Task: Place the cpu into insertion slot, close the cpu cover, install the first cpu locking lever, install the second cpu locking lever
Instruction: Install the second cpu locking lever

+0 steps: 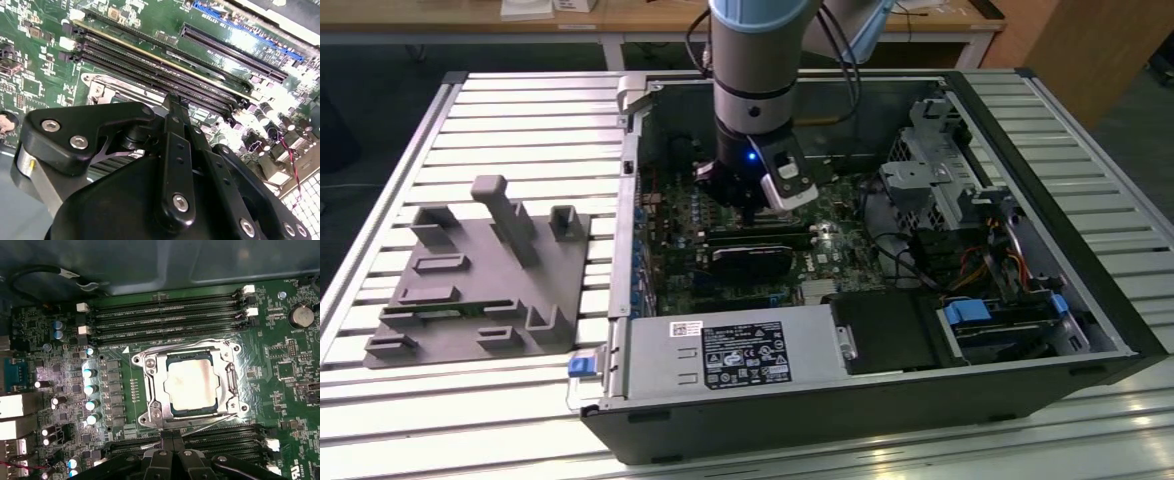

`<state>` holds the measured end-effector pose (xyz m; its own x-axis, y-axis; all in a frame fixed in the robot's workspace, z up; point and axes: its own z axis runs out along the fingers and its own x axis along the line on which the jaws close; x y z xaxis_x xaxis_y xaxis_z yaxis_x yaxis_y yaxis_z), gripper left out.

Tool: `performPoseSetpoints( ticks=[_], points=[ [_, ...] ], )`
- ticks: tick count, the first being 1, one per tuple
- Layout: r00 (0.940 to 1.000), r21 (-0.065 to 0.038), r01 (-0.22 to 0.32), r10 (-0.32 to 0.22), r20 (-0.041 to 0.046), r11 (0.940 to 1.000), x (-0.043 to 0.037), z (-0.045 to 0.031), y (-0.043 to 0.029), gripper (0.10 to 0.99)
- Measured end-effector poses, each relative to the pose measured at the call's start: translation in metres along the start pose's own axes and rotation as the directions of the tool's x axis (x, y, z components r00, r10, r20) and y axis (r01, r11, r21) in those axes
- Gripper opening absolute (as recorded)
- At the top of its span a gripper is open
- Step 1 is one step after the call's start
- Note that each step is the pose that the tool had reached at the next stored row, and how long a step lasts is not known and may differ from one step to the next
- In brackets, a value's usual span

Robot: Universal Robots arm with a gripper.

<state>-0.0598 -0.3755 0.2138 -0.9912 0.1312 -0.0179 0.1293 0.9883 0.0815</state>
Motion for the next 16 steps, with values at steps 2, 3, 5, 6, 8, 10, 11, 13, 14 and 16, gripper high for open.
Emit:
performPoseSetpoints(
  ticks=[2, 3, 5, 6, 8, 10, 11, 13, 14, 16],
  points=[
    [1.0, -0.016, 0.002, -0.002, -0.0017, 0.9999, 0.0009, 0.0006, -0.0011, 0.106],
    [1.0, -0.024, 0.003, -0.003, -0.0028, 0.9997, 0.0014, 0.001, -0.0016, 0.106],
    [1.0, -0.038, 0.006, -0.006, -0.0045, 0.9993, 0.0022, 0.0015, -0.0035, 0.106],
    [1.0, -0.04, 0.006, -0.007, -0.0046, 0.9992, 0.0023, 0.0016, -0.0053, 0.106],
    [1.0, -0.043, 0.008, -0.008, -0.0045, 0.9991, 0.0027, 0.0019, -0.0094, 0.106],
    [0.9999, -0.047, 0.009, -0.009, -0.0049, 0.9989, 0.0028, 0.0022, -0.0132, 0.106],
    [0.9999, -0.052, 0.009, -0.01, -0.0055, 0.9986, 0.0031, 0.0025, -0.0147, 0.106],
    [0.9999, -0.066, 0.01, -0.011, -0.0072, 0.9978, 0.0041, 0.0034, -0.0166, 0.106],
    [0.9999, -0.075, 0.011, -0.011, -0.0083, 0.9972, 0.0047, 0.0039, -0.0172, 0.106],
    [0.9999, -0.092, 0.012, -0.013, -0.0104, 0.9957, 0.0057, 0.0048, -0.0185, 0.106]
  ],
)
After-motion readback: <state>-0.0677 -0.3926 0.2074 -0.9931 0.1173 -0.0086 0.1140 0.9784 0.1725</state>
